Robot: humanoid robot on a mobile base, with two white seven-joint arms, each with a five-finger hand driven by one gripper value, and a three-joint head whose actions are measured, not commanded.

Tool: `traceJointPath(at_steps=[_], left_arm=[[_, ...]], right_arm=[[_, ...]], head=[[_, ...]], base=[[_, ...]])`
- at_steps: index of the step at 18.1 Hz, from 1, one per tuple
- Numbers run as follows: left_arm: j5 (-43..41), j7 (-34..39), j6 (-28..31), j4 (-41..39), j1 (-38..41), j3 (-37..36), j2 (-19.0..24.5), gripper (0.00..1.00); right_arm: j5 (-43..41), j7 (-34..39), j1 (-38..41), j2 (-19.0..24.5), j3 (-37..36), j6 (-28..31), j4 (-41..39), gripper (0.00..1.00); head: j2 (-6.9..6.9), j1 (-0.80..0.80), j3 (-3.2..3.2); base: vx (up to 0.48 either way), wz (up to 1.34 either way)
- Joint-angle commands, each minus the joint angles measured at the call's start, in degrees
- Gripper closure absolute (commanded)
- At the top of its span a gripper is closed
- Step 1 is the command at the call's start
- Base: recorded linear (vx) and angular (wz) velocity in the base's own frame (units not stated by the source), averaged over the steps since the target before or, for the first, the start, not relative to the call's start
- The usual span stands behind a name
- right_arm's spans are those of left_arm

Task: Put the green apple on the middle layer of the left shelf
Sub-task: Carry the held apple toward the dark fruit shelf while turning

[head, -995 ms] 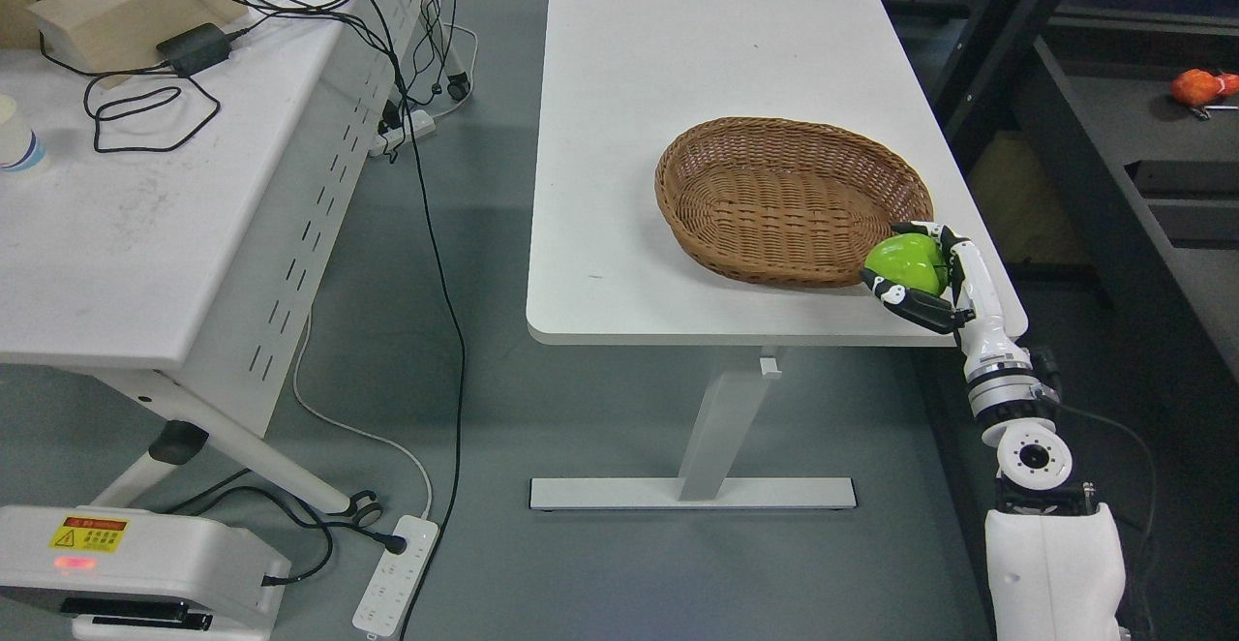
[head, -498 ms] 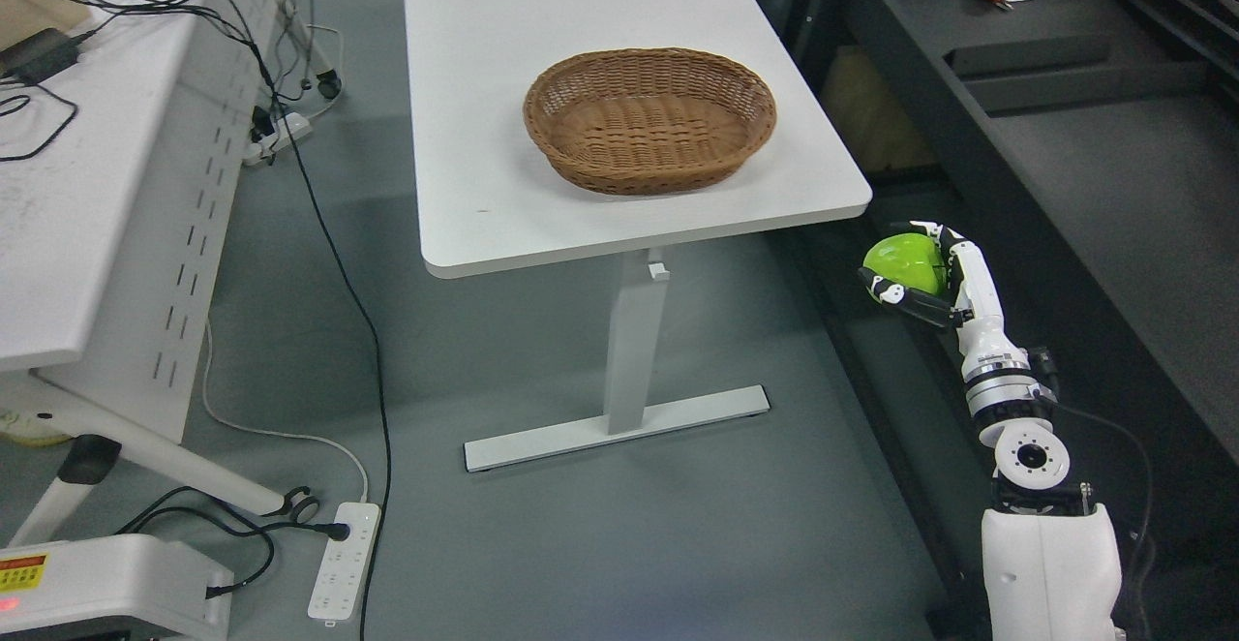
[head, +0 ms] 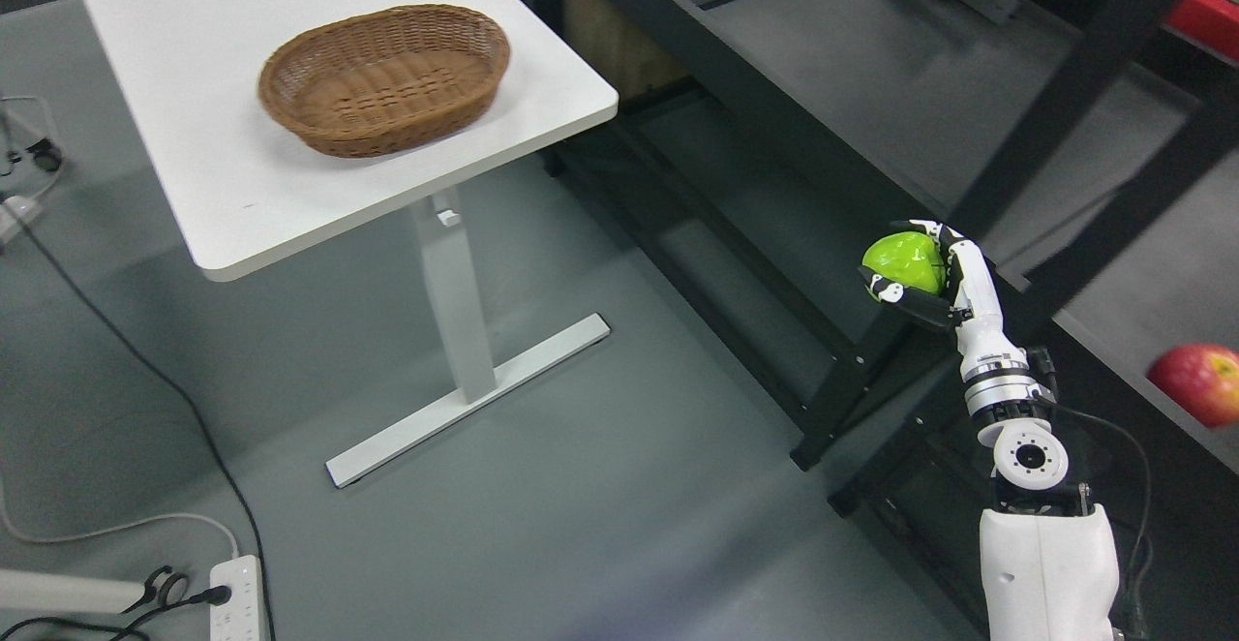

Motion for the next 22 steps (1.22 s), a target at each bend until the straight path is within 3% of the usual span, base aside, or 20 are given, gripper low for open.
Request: traceJointPath(at_steps=[1,7,12,22], left_arm=[[0.0,0.0,0.0,0.0,0.0,0.0,1.0,0.00],[0.0,0.0,0.0,0.0,0.0,0.0,1.0,0.00],[0.0,-0.1,0.0,0.0,0.0,0.0,1.0,0.00],[0.0,-0.1,0.0,0.0,0.0,0.0,1.0,0.00]], right_arm=[[0.0,0.0,0.1,0.1,-0.3,-0.2,-0.1,0.97],[0.6,0.0,-0.6,0.0,-0.2,0.3,0.0,0.97],[2.6,-0.9,-3.1,-1.9,-0.1,4.6,0.1,0.98],[4.6,-1.6,-3.5,-2.8,-0.3,5.5,0.2,0.98]], head=[[0.00,0.00,0.00],[0.00,0.00,0.00],[0.00,0.00,0.00],[0.00,0.00,0.00]], base=[[-0.165,-0.79],[-0.138,-0.72],[-0.096,-0.51],[0.013,-0.17]])
